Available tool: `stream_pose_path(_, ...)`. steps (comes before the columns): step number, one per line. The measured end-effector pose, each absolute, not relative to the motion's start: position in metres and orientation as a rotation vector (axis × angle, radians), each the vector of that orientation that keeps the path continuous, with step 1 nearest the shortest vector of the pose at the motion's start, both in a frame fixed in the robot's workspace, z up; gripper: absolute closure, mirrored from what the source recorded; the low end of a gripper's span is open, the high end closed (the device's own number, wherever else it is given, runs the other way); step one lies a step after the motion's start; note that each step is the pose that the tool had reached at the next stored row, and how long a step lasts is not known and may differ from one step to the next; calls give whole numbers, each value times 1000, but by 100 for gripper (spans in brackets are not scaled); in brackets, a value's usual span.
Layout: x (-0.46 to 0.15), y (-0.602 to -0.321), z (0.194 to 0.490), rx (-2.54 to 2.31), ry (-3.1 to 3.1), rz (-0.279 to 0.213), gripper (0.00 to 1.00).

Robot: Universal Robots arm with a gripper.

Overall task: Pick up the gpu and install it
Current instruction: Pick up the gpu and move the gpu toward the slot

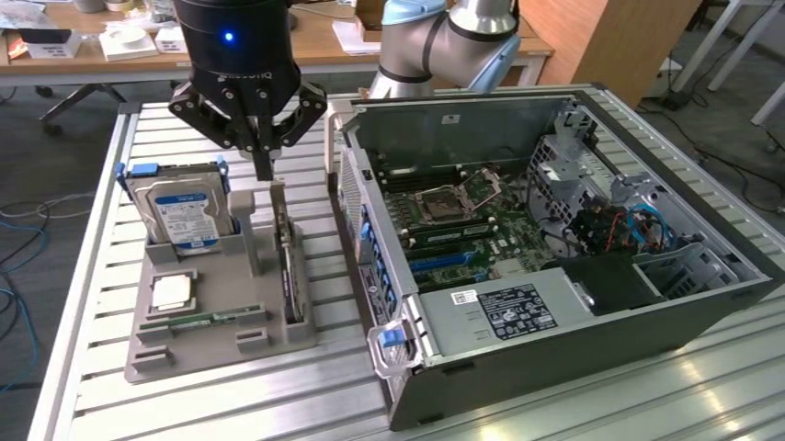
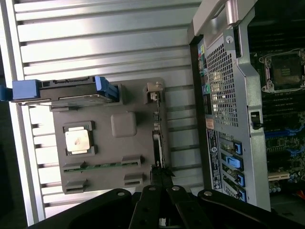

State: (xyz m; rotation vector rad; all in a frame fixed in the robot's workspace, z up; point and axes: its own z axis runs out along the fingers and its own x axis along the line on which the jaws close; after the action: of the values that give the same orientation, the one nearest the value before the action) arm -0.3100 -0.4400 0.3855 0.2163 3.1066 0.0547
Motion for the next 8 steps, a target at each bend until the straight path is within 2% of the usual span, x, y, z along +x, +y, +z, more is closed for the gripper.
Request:
stream_pose_path(2,-310,-440,386,216,3107,55,89)
stream_pose_path(4,-310,-440,386,216,3107,55,77)
stream_pose_path(5,-310,-440,386,216,3107,55,77)
stream_pose_path(7,-310,-440,386,216,3107,55,65)
stream_pose_path(8,-310,-440,386,216,3107,55,65)
